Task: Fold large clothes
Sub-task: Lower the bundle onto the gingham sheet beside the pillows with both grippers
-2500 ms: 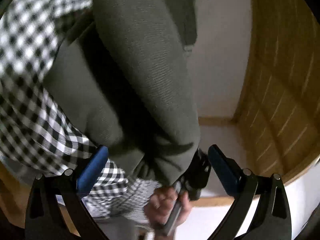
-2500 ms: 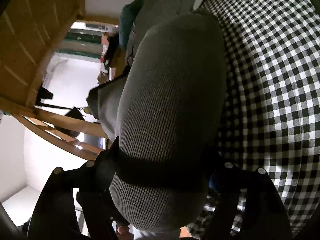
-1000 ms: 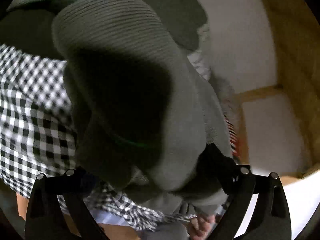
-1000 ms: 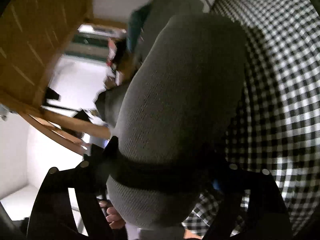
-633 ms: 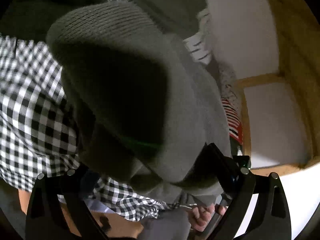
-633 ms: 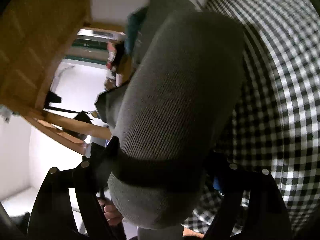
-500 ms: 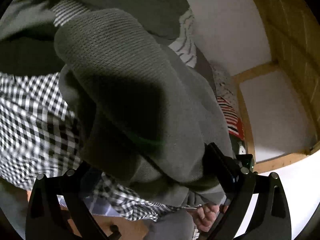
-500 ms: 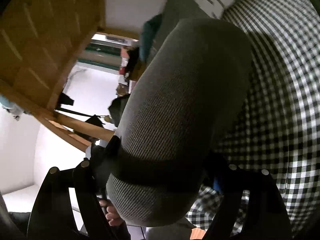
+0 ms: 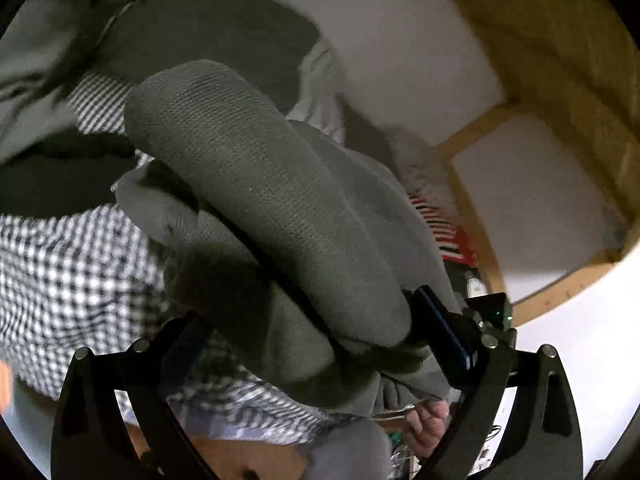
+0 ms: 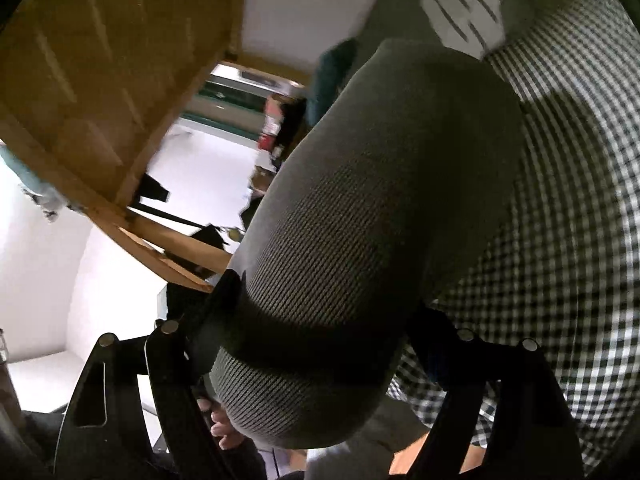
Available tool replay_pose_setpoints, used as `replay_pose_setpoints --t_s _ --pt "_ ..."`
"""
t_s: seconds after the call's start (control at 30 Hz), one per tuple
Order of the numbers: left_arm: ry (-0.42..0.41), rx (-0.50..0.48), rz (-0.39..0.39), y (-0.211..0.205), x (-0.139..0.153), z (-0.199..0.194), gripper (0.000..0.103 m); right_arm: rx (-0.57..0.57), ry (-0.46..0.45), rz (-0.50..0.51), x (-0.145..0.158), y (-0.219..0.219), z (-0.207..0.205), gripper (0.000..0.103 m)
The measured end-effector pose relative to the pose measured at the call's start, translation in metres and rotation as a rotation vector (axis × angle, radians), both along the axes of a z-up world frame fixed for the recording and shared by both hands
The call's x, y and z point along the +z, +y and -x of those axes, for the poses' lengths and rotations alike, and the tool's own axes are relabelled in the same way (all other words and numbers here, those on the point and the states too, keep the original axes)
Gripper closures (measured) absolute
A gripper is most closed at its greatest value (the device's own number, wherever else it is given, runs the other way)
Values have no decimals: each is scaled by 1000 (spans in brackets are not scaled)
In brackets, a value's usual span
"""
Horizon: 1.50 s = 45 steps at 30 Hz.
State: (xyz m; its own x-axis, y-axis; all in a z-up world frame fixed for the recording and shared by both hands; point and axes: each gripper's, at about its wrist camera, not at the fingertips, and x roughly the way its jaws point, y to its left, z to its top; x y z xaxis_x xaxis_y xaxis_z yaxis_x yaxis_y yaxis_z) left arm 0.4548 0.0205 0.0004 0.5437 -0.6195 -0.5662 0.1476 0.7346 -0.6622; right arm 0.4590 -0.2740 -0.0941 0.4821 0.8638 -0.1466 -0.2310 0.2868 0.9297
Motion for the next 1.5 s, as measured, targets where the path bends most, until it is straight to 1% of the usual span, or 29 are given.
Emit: replay_pose_setpoints --t_s 0.1,0.17,0.2,0.23,0.27,0.3,0.37,0.4,0.43,0.53,0.6,0.67,0.8,0.9,0.97,1.03,1.07,1.1,1.17,1.2,1.23,1.27,1.3,1.33,1.37,1.4,1.43,1.47,1.5 --pt "-37 -26 36 -11 7 -3 8 -12 -61 36 21 -14 5 25" --pt "-51 -49 69 -20 -1 -4 8 -21 -83 52 26 -26 7 25" --pt "-50 -56 76 -24 -8 5 8 -30 -91 69 26 -32 7 25" --pt "-39 -63 93 -29 -21 4 8 -39 -93 81 25 -38 8 25" --pt "-28 -69 107 -35 -26 3 8 -53 -85 97 20 -46 7 25" --pt "-12 -76 118 -39 -37 -1 8 -64 -77 113 17 -52 8 25" --pt "28 -90 145 -53 -51 -6 14 -87 -53 130 8 -63 5 25" --pt "30 -94 148 -60 -56 -10 15 -94 -29 133 2 -72 3 25" --pt "13 -99 126 -70 -55 -13 17 -96 -12 131 -2 -78 1 25" --pt "-39 -111 86 -90 -46 -18 18 -101 -5 91 -9 -99 -6 26" --pt "-52 -122 74 -103 -39 -27 19 -112 -27 80 -4 -113 -14 26" --pt "-45 -126 79 -112 -33 -38 19 -115 -55 100 7 -122 -26 26" --pt "-66 -137 106 -140 -20 -67 19 -118 -134 171 46 -151 -57 26" --pt "-130 -133 124 -164 6 -94 19 -119 -195 202 83 -179 -86 26" --pt "-191 -125 128 -185 31 -112 19 -108 -250 206 107 -203 -108 26" --pt "-246 -123 123 -212 53 -127 19 -99 -287 204 122 -227 -124 26" --pt "-258 -122 122 -220 56 -131 19 -90 -309 216 131 -245 -135 26" --pt "-277 -125 124 -238 59 -139 19 -88 -322 227 136 -257 -141 27" --pt "-282 -137 136 -266 51 -148 19 -89 -342 246 139 -292 -153 27" --pt "-276 -145 144 -281 47 -153 19 -93 -337 249 136 -307 -157 27" --pt "-264 -155 144 -300 33 -161 19 -97 -324 251 130 -322 -163 27" --pt "-251 -158 140 -311 22 -168 19 -96 -287 250 113 -347 -171 27" --pt "-228 -159 130 -327 5 -177 19 -100 -241 246 97 -364 -179 27" --pt "-185 -158 97 -352 -21 -187 19 -107 -181 245 75 -381 -187 27" --pt "-146 -156 66 -368 -41 -194 22 -125 -75 261 36 -404 -195 27" --pt "-95 -159 19 -387 -68 -199 25 -139 1 287 10 -416 -198 27" --pt "-20 -178 -34 -403 -107 -204 31 -166 110 337 -28 -429 -198 27" --pt "50 -201 -60 -413 -137 -204 32 -188 212 353 -65 -440 -195 27" --pt "103 -221 -81 -422 -164 -198 32 -189 237 338 -86 -446 -188 26"
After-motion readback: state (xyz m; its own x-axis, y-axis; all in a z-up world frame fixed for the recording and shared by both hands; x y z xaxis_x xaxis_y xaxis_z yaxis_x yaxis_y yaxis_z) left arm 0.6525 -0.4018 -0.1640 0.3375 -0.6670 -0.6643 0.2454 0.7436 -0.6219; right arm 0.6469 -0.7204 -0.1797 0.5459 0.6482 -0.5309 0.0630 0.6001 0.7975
